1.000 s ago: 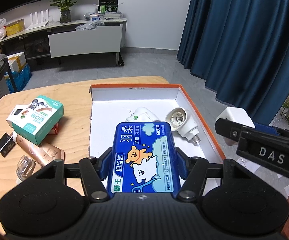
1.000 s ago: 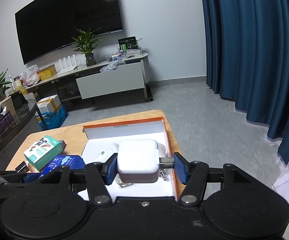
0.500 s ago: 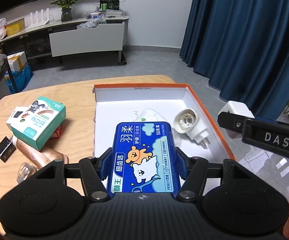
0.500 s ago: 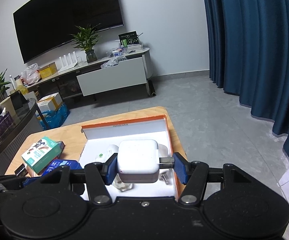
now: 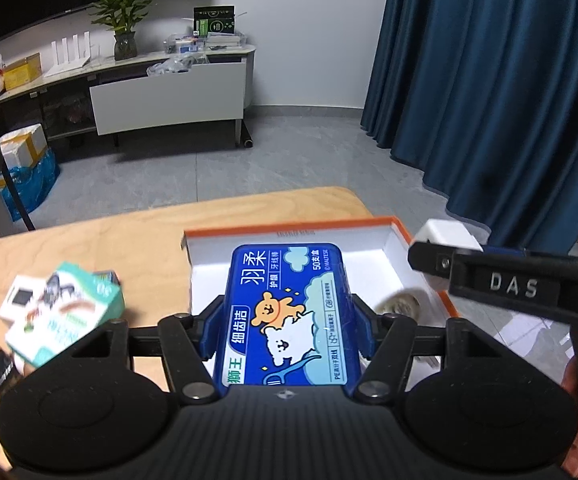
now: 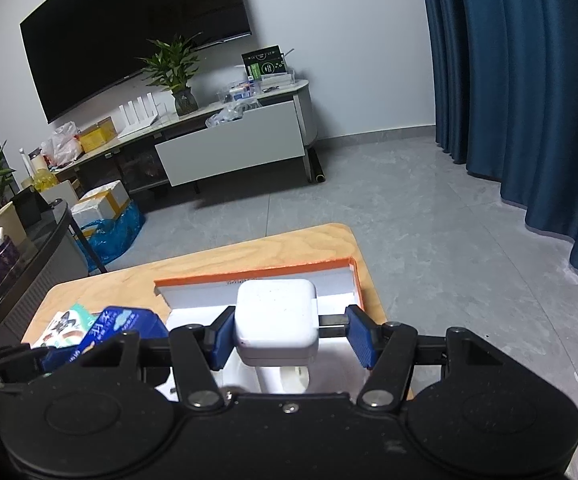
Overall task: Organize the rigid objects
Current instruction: 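Lower blue floss box with left tool while right tool lowers white charger into box, then open both tools and withdraw them from the box toward the table items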
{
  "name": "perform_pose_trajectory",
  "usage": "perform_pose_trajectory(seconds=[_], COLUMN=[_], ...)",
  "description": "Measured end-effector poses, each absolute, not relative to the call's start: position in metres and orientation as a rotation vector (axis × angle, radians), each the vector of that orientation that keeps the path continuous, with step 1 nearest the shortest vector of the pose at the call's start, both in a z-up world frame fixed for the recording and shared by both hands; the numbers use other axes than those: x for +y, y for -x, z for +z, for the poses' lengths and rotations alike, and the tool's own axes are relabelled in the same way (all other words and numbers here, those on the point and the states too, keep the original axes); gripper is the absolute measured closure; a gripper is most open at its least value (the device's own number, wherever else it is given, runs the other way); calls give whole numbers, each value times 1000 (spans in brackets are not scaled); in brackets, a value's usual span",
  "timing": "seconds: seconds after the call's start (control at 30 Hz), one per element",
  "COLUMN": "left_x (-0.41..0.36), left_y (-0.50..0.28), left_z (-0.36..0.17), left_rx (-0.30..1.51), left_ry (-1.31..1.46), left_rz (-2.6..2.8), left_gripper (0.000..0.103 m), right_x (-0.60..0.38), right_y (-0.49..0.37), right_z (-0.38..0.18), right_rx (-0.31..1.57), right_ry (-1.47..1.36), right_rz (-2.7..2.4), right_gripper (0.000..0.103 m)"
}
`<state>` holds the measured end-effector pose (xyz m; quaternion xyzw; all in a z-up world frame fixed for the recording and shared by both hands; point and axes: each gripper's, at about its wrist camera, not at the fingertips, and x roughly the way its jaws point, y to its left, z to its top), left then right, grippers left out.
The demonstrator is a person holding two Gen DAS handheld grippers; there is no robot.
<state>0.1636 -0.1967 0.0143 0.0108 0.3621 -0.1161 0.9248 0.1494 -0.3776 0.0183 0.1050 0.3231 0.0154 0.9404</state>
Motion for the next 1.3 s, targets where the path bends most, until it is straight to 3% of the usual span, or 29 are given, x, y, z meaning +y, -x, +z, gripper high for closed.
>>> perform_pose_trajectory(seconds=[0.6, 0.97, 1.1, 1.3], left_x=[-194, -212, -219, -205], left_y=[-208, -224, -226, -204], left_z=[3, -8, -6, 13], left_rx=[802, 863, 867, 823], left_ry=[12, 42, 68, 59], left_rz=[-265, -356, -393, -369], left_gripper=[40, 40, 30, 23], right_x=[-385, -397, -400, -393], right_y=[-200, -175, -159, -145], right_z=[1, 23, 33, 41], right_rx=[728, 606, 568, 557], right_ry=[-249, -222, -208, -196], right_rz=[12, -45, -61, -64], right_gripper=[32, 26, 25, 25])
